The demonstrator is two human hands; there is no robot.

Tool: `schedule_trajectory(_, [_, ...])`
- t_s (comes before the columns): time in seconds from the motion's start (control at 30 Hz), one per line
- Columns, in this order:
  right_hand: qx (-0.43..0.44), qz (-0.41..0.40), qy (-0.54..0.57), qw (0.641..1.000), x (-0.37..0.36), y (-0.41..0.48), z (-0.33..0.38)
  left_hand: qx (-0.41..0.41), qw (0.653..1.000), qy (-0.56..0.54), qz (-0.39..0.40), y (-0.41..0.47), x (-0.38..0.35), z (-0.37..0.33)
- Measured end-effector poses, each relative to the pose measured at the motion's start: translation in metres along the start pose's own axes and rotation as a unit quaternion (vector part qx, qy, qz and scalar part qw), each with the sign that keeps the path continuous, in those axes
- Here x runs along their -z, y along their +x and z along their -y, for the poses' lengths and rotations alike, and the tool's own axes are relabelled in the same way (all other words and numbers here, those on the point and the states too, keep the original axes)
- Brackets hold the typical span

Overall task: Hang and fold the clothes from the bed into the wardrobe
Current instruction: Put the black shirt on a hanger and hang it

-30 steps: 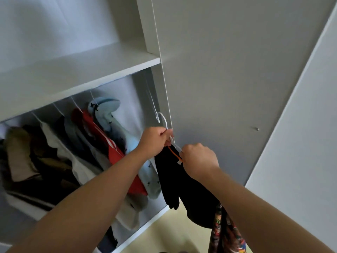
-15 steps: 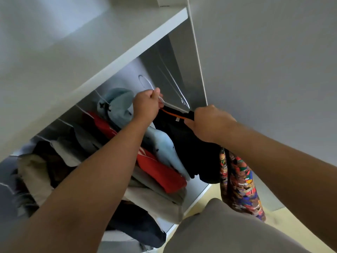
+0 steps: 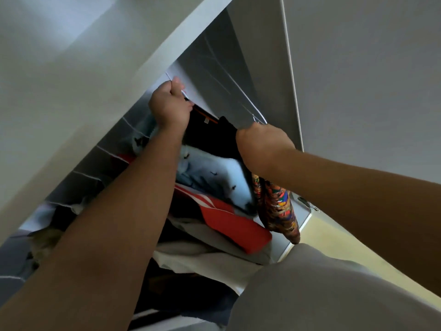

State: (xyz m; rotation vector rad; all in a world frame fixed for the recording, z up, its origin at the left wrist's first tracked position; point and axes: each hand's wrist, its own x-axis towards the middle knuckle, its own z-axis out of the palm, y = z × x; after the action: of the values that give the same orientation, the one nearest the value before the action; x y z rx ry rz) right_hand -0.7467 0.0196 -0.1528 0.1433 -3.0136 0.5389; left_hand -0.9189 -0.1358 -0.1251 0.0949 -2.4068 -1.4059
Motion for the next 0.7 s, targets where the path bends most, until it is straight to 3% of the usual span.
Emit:
schedule_trajectory(0.2, [0.002, -0.020, 0.003, 1.000, -0.016, 0.028, 0.011, 0.030, 0.993, -0.106, -0.038, 0.026, 0.003, 0.000])
schedule_trajectory(0.33, [0.007, -0.016, -0.010, 1.000, -0.019, 0.045, 0.014, 0.038, 0.992, -0.102, -0.055, 0.043, 0.011, 0.015])
schedule_trajectory(0.6, [-0.023, 0.024, -0.003, 0.999, -0.034, 0.063, 0.020, 0.020, 0.995, 0.094, -0.004, 0.043, 0.021, 0.047])
schedule_trajectory(0.67, [-0.037, 0.044, 0.003, 0.998, -0.038, 0.061, 0.013, -0.043, 0.972, 0.230, 0.021, 0.038, 0.022, 0.043])
schedule_trajectory(0.7, [-0.031, 0.048, 0.010, 0.998, -0.039, 0.060, 0.009, -0.077, 0.933, 0.351, 0.018, 0.032, 0.023, 0.035])
